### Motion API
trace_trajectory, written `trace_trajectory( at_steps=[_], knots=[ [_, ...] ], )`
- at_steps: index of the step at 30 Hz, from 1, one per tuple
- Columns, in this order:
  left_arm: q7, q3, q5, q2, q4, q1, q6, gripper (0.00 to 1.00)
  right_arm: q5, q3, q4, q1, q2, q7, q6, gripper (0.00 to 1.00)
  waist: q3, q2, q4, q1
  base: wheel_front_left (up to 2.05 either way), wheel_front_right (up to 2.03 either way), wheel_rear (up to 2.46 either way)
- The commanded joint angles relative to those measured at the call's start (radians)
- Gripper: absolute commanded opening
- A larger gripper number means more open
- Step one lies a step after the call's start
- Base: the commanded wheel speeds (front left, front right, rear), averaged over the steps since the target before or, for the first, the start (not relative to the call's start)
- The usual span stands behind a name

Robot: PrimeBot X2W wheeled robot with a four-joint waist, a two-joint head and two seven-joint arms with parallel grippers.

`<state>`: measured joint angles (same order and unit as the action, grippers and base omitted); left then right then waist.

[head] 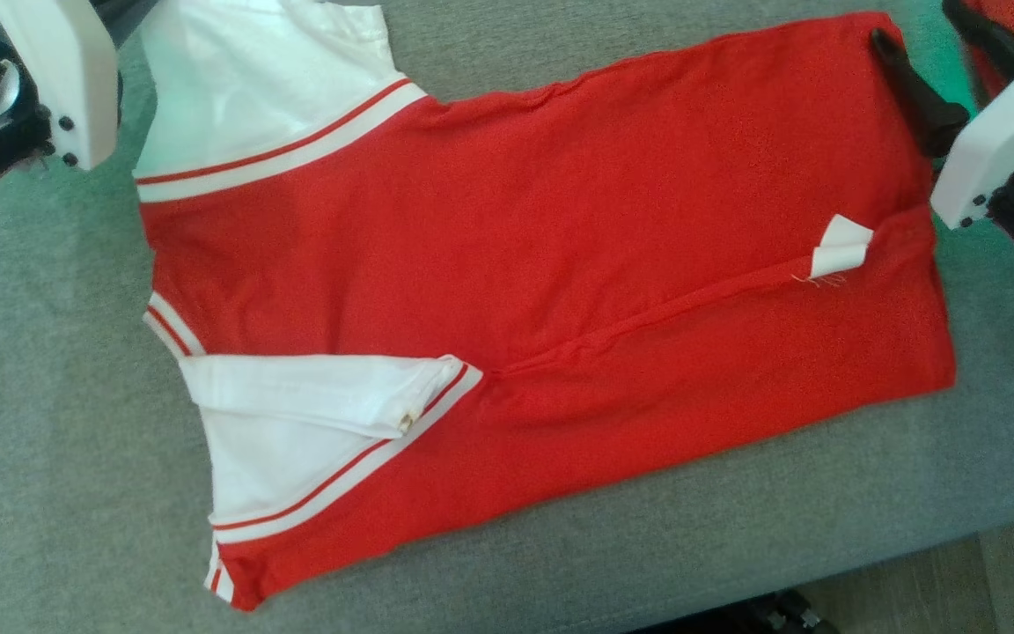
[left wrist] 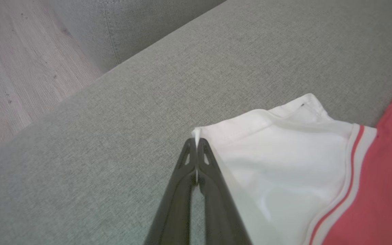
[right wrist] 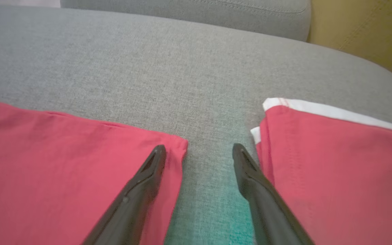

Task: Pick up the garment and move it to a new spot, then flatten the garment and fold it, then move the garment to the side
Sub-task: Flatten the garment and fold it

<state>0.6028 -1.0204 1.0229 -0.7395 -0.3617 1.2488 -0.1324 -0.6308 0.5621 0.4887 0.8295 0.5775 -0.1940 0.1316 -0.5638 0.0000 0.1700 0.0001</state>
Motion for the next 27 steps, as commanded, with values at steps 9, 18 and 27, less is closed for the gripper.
trace_trajectory(
  at_steps=[9, 18, 27],
  knots=[
    [-0.033, -0.022, 0.029, -0.063, 0.024, 0.089, 0.002, 0.0, 0.01, 0.187, 0.1, 0.099, 0.05, -0.01, -0.001, 0.9, -0.005, 0.0, -0.026, -0.0001, 0.0, 0.0, 0.0],
    [-0.053, -0.06, 0.056, -0.062, 0.008, 0.106, 0.002, 0.0, -0.058, 0.296, 0.138, 0.164, 0.077, -0.054, -0.001, 0.0, -0.001, 0.0, -0.033, -0.0001, 0.0, 0.0, 0.0],
    [-0.222, -0.102, -0.016, -0.071, 0.003, 0.157, 0.002, 0.0, -0.116, 0.301, 0.143, 0.22, 0.084, 0.062, -0.001, 0.0, 0.012, 0.0, -0.043, -0.0001, 0.0, 0.0, 0.0]
  ],
)
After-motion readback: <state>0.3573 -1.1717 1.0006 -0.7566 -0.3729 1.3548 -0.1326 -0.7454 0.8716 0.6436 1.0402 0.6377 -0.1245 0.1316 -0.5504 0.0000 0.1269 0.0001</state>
